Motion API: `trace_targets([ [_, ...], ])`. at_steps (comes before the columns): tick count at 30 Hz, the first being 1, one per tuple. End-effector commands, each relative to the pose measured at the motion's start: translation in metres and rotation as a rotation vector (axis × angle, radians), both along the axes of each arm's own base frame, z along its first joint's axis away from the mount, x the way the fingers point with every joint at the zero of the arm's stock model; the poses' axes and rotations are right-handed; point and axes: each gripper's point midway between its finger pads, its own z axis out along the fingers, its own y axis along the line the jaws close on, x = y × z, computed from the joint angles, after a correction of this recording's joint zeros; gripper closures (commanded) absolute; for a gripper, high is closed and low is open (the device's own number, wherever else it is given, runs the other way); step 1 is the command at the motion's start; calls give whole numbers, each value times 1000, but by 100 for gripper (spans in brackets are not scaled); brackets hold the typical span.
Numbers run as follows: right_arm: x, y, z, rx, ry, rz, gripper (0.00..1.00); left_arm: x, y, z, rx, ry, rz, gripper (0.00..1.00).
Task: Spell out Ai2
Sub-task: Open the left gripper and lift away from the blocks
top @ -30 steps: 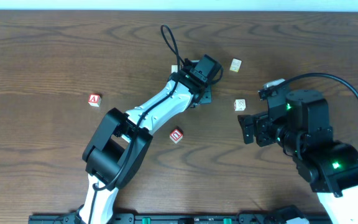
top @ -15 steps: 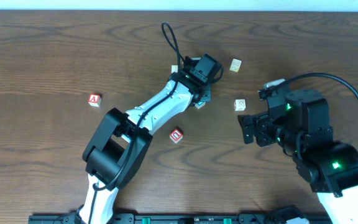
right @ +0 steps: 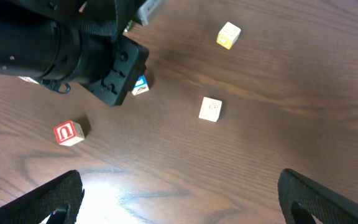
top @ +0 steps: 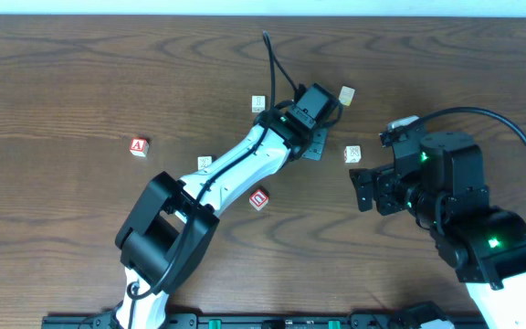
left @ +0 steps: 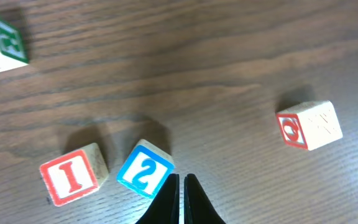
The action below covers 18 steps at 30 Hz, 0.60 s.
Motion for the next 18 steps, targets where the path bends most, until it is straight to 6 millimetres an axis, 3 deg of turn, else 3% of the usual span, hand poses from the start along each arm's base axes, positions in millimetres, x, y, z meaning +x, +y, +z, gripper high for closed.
trace_targets([
  [1, 0, -1, 0, -6, -3, 9, 1, -4, -2, 7, -8, -4, -42, 94],
  [6, 0, -1, 0, -6, -3, 9, 1, -5, 0, 5, -5, 5, -42, 94],
  [10, 0, -1, 0, -6, -3, 9, 1, 24, 39, 20, 66, -77, 71, 94],
  [14, 0, -1, 0, -6, -3, 8, 1, 51, 94, 62, 49, -130, 203, 94],
  [16, 0, -1, 0, -6, -3, 9, 1, 57, 133, 76, 49, -120, 298, 94],
  [18, 0, -1, 0, -6, -3, 9, 1, 57, 191, 86, 79, -87, 448, 94],
])
